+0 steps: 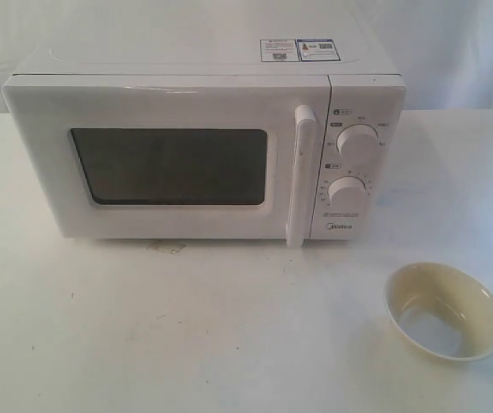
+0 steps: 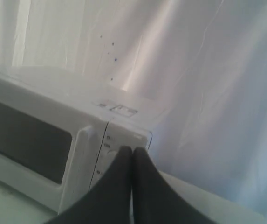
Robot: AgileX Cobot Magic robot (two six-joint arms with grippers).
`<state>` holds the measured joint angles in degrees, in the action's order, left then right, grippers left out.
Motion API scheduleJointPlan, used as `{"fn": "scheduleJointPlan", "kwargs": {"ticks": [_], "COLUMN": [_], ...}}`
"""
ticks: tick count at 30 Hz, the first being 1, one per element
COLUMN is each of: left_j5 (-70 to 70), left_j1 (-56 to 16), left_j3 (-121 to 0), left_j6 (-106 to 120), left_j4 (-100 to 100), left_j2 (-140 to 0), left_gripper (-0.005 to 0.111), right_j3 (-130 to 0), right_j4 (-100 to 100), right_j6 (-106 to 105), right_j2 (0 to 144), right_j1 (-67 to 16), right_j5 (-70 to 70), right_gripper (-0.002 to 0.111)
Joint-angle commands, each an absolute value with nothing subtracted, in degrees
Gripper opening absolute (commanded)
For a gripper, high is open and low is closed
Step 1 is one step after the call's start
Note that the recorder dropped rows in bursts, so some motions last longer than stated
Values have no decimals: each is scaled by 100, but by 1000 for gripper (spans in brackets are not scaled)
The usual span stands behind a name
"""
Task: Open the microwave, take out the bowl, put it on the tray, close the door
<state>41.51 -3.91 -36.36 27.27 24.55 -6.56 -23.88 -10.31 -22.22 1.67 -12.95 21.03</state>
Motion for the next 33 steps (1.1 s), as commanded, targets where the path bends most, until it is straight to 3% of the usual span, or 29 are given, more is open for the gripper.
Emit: {"fn": "scheduleJointPlan", "kwargs": {"ticks": [1, 7, 19, 33], "left_j5": [4163, 4154, 4154, 4154], "left_j1": [-408, -408, -408, -408], "left_j3": [-3599, -3599, -3599, -3599], "left_j6": [2694, 2693, 2693, 2693], "left_j4": [2527, 2527, 2527, 2527], "left_j2": [-616, -604, -604, -604], "left_gripper": [0, 0, 0, 0], "right_j3": [-1454, -39, 0, 0], "right_j4": [-952, -480, 1075, 1037], "right_j6": [-2222, -2222, -100, -208], "right_j2": [21, 0, 0, 0], "right_j1": [-1244, -1244, -1254, -1266], "right_j5": [1396, 613, 1537, 1792], "right_gripper": [0, 0, 0, 0]}}
